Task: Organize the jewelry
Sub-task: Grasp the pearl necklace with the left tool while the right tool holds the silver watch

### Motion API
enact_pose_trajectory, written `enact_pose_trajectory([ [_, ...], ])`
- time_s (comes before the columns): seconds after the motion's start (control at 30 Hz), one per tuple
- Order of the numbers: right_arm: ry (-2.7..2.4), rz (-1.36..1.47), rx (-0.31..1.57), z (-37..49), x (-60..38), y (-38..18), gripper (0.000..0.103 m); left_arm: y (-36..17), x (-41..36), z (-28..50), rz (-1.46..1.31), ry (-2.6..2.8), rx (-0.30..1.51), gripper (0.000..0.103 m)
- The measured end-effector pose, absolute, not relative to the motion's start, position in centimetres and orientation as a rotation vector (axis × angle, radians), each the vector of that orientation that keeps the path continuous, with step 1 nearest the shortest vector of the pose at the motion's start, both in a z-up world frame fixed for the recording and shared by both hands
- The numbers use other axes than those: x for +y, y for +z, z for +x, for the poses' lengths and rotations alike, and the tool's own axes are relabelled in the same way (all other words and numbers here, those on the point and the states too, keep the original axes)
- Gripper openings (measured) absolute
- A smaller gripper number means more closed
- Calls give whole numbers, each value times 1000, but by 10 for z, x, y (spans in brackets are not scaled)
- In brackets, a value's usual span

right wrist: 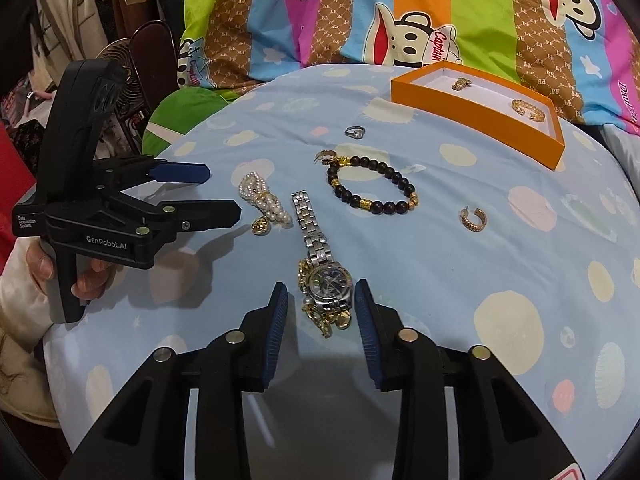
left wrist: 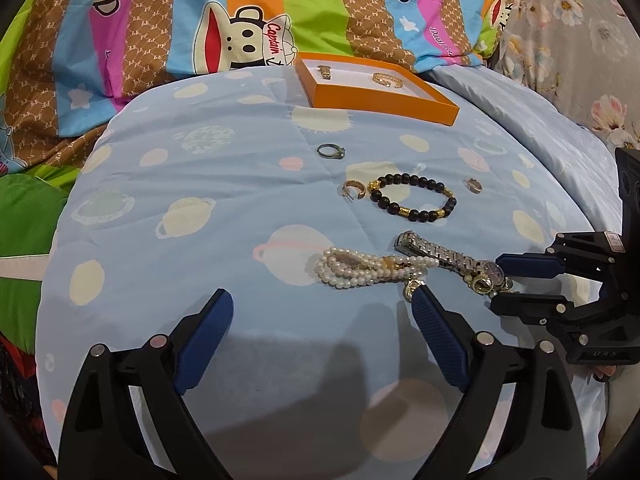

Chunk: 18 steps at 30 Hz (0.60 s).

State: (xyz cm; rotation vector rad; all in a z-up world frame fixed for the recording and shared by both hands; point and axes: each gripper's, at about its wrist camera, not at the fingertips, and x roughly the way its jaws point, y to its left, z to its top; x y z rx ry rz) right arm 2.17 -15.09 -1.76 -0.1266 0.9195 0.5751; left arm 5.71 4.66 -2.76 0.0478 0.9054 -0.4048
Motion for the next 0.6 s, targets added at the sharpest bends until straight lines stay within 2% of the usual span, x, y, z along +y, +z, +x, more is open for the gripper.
enact_pose_trajectory([
  [0.07,580,-129,922,22,-156,-17,23,-28,47,57,47,-405,906,89],
  [0.13,589,-119,927,24,-161,-17,23,-28,47,57,48,-405,906,89],
  [0.6,568,-174,919,40,-142,-18,26,-29,43,57,62,-415,906,89],
])
